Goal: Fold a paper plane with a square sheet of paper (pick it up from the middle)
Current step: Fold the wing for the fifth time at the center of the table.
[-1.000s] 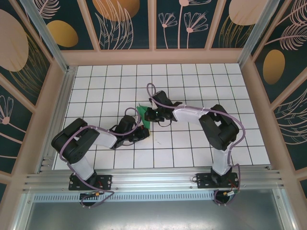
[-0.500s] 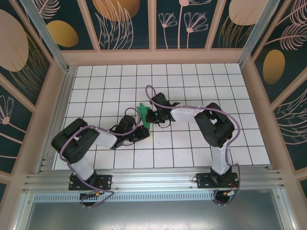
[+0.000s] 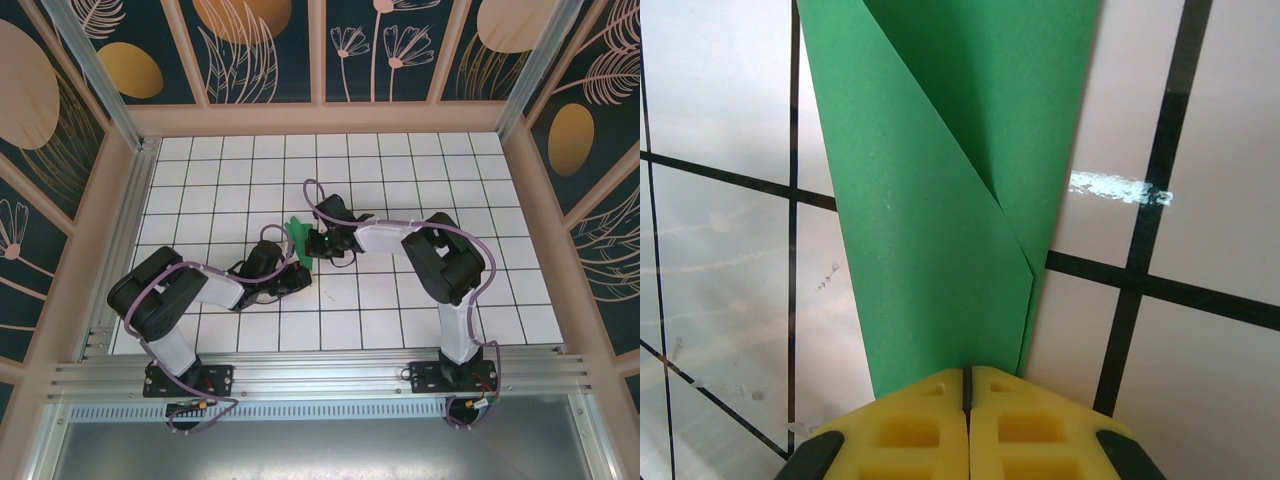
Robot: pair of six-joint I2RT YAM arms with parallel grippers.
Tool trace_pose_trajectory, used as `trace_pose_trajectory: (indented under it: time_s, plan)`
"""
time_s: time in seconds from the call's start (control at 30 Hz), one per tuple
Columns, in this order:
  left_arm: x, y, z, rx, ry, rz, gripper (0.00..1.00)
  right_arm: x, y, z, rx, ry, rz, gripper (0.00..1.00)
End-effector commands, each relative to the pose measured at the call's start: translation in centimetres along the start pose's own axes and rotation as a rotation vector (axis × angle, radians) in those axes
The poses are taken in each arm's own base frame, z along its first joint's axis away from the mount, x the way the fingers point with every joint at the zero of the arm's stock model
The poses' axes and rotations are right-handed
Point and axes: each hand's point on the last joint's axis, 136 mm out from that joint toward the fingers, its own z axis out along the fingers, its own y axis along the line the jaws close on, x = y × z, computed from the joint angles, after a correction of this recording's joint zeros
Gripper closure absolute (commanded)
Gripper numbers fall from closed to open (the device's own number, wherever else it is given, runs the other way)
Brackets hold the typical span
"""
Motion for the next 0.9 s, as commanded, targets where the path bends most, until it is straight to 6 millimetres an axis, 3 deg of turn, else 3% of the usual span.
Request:
trace_pose_trajectory:
  time_s: [0.0,0.07,0.2,0.43,0.63,0.87]
  plan:
    - [3.0,3.8,0.3,-0.128,0.099,-0.066,0.98,0.6,-1.5,0.9,0.046,0.036,0.025,0.93]
    - [2.4,2.8,0.0,-0.109,0.083,-0.061,0.96,1.0,-2.0,1.0,0.063,0.048,0.031,0.93]
    - [-0.6,-0.1,-2.0,-0.035,-0.017,-0.051,0.90,1.7,-2.8,1.1,0.088,0.069,0.037,0.94]
    - [-6.0,-1.2,-5.0,0.019,-0.192,-0.084,0.88,2.4,-3.7,1.4,0.102,0.083,0.047,0.97]
    - [-9.7,-1.5,-4.0,0.003,-0.240,-0.065,0.88,2.2,-3.5,1.4,0.092,0.080,0.044,0.97]
    - [-11.8,-0.9,-2.1,-0.046,-0.255,-0.081,0.87,2.3,-3.2,1.4,0.070,0.087,0.028,0.98]
